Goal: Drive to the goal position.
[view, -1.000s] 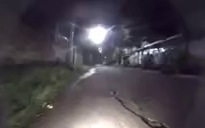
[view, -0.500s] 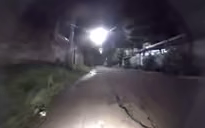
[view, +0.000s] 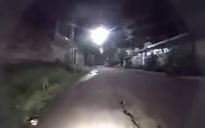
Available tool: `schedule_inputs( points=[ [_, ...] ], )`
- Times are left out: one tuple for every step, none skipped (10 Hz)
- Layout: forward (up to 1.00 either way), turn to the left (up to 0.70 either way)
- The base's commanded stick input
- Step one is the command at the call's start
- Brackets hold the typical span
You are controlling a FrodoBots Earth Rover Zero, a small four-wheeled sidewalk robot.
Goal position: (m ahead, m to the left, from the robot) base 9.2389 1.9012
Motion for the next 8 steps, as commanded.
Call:
schedule_inputs(
  points=[
    [0.5,0.0],
    [0.5,0.0],
    [0.5,0.0],
    [0.5,0.0],
    [0.5,0.0],
    [0.5,0.0],
    [0.5,0.0],
    [0.5,0.0]
  ],
)
